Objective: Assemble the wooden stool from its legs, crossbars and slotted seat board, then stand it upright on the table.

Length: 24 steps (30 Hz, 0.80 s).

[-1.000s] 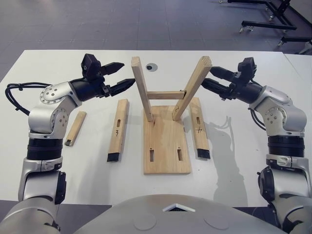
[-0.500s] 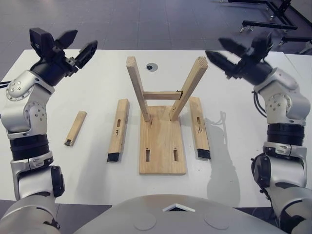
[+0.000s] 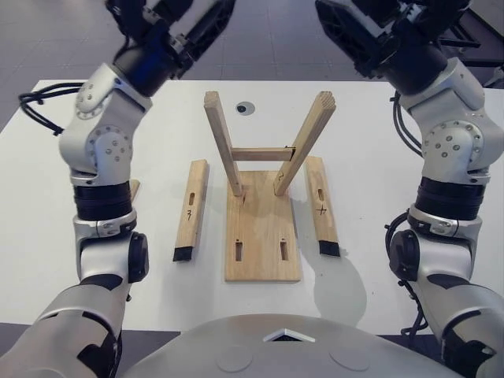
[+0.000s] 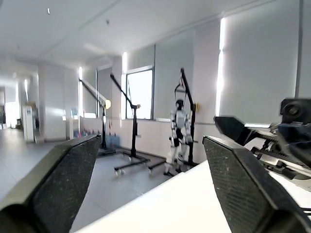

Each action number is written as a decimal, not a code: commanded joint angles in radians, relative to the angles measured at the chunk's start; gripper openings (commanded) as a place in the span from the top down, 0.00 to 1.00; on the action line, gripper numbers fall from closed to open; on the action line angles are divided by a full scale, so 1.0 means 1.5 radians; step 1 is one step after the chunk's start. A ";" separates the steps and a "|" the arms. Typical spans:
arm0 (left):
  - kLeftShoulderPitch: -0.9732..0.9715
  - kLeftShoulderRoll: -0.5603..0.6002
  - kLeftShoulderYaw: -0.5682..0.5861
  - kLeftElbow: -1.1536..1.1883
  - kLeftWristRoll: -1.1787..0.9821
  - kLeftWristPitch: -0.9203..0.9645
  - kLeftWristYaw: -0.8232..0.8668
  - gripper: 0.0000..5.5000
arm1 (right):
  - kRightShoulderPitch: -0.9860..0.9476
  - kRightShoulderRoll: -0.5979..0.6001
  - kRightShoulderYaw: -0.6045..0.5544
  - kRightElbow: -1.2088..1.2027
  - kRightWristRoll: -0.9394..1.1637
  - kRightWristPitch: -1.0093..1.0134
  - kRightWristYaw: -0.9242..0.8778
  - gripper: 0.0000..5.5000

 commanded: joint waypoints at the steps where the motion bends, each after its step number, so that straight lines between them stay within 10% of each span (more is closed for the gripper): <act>1: 0.058 -0.022 -0.059 0.066 0.044 0.003 -0.025 0.30 | 0.053 -0.011 0.061 0.023 -0.051 -0.001 0.037 0.24; 13: 0.068 -0.028 -0.071 0.056 0.061 -0.047 -0.038 0.30 | 0.066 -0.015 0.055 0.021 -0.058 -0.008 0.047 0.24; 24: 0.165 0.036 0.130 -0.165 0.042 -0.094 0.108 0.30 | 0.071 0.004 -0.111 -0.010 0.095 0.024 -0.053 0.24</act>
